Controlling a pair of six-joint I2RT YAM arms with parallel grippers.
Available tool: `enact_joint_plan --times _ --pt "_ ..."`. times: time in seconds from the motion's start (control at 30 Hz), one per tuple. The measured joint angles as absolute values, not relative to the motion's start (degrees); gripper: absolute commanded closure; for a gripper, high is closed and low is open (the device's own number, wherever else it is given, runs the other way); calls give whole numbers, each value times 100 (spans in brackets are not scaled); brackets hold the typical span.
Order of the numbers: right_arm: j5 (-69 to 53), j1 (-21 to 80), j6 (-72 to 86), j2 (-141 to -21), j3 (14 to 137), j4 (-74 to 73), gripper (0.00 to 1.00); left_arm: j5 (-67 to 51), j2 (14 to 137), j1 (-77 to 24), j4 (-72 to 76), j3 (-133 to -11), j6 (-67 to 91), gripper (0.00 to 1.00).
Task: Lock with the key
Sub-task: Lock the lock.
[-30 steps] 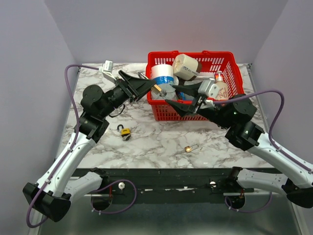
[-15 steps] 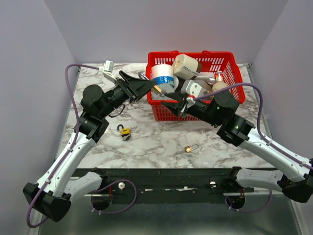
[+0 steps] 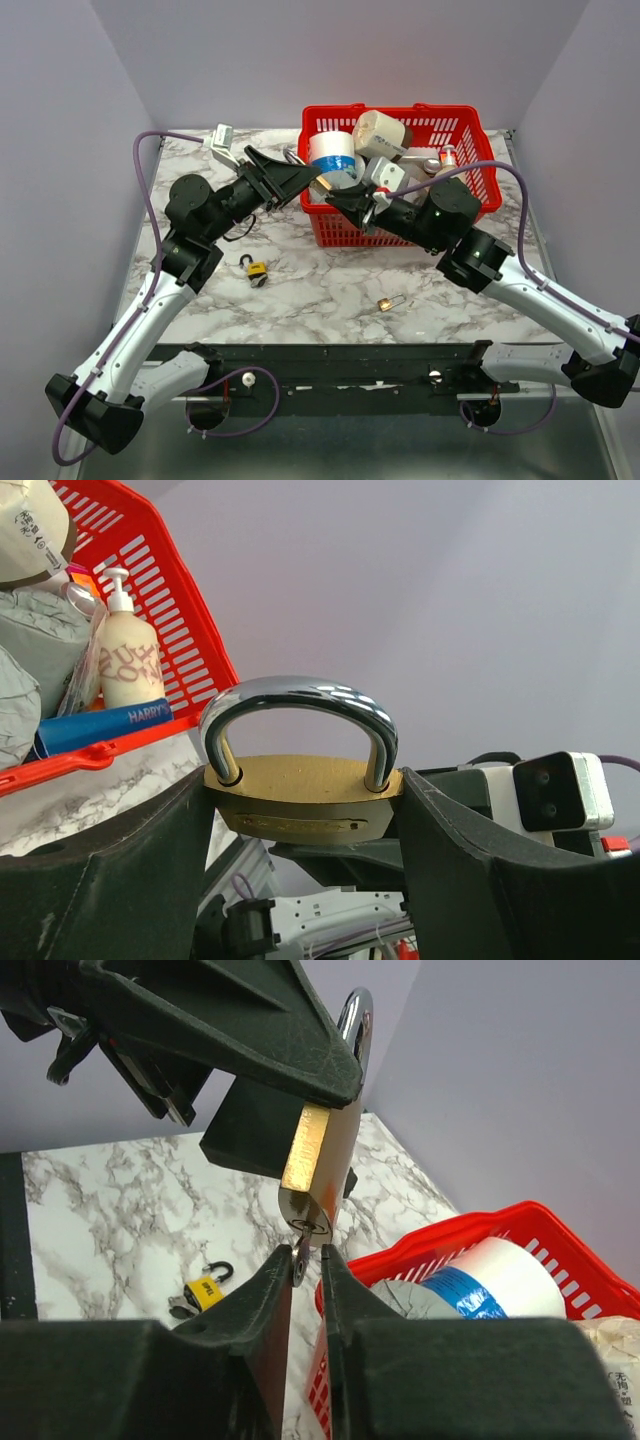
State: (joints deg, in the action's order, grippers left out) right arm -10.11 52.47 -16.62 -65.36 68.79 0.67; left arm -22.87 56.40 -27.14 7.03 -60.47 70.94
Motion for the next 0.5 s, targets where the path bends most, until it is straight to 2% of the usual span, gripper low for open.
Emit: enact_joint_plan --times 0.17,0.5 --pt "-976 5253 -1664 -6626 6941 45 98 -2180 5601 -2724 587 -6045 7065 100" --pt "-733 5253 -1570 -6674 6941 1 99 -1763 5555 -2783 259 -6045 7087 100"
